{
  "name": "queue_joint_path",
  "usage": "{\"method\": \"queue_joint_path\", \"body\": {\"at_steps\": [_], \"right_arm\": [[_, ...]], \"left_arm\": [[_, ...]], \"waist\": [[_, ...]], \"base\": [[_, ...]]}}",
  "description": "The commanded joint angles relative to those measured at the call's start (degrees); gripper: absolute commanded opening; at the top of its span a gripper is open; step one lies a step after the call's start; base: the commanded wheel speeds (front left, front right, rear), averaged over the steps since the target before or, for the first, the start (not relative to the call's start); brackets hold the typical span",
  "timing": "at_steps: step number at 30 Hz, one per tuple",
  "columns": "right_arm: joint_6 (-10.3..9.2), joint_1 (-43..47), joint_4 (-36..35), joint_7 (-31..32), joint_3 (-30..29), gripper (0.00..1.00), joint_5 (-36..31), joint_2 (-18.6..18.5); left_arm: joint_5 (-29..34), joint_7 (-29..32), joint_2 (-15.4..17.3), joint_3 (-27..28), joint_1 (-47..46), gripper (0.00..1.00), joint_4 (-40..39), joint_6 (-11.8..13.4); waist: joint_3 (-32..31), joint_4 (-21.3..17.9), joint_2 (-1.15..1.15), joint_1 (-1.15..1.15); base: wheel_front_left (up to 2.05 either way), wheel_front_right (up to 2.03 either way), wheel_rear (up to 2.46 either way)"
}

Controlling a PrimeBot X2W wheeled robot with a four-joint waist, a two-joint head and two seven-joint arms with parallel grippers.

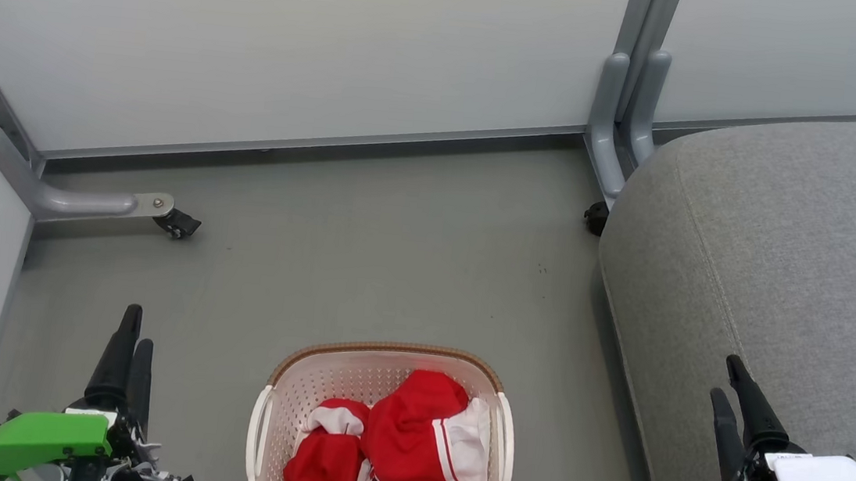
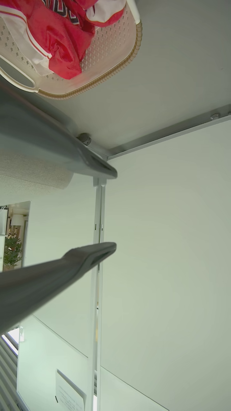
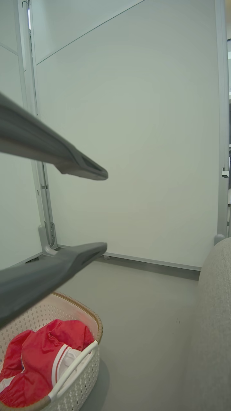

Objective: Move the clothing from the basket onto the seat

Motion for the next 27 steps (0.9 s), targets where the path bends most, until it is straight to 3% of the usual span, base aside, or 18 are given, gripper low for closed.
{"method": "queue_joint_path", "body": {"at_steps": [1, 16, 27], "right_arm": [[0.01, -0.68, -1.32, -0.79, 0.40, 1.00, -0.76, -0.34], [0.02, -0.32, -3.69, -4.79, 2.07, 1.00, -11.90, -0.49], [0.02, -0.55, -6.28, -7.32, 2.93, 1.00, -22.75, -0.59]], "left_arm": [[0.71, -0.66, 0.21, -0.07, -0.66, 1.00, -1.60, -0.02], [11.06, -4.62, 0.34, -0.02, -0.57, 1.00, -4.28, -0.05], [24.41, -7.14, 0.43, -2.57, -0.96, 1.00, -7.81, 2.39]], "waist": [[0.02, 0.01, 0.00, 0.00], [0.16, 0.14, 0.00, 0.00], [0.48, 0.31, 0.00, 0.00]], "base": [[0.00, 0.00, 0.00], [0.00, 0.00, 0.00], [0.00, 0.00, 0.00]]}}
